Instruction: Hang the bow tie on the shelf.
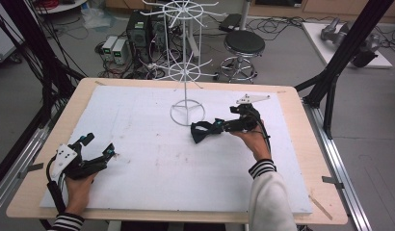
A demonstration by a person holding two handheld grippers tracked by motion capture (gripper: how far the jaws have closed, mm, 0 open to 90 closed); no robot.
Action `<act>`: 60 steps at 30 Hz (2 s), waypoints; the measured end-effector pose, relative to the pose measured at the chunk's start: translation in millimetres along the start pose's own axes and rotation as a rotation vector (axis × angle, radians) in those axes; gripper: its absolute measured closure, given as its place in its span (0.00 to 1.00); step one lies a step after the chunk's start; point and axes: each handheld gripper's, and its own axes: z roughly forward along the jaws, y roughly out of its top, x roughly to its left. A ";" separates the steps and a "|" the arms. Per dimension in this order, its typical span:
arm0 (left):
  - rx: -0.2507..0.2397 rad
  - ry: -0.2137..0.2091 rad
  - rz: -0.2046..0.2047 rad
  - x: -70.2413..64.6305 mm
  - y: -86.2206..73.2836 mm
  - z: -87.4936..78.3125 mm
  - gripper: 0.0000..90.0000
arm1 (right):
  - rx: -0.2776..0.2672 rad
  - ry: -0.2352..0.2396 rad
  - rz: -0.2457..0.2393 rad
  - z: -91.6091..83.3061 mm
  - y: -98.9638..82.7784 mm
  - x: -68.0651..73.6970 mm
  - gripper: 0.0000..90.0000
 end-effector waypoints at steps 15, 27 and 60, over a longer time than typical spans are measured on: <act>-0.001 -0.001 0.003 0.1 -0.1 -0.4 0.16 | 0.092 0.012 0.019 29.3 -11.2 -10.6 0.20; -0.007 -0.001 -0.003 0.4 -0.2 -0.6 0.16 | 0.149 0.028 0.041 39.8 -18.8 -16.5 0.22; -0.006 -0.001 -0.004 0.2 -0.2 -0.4 0.16 | 0.237 0.015 0.065 51.0 -27.1 -17.1 0.90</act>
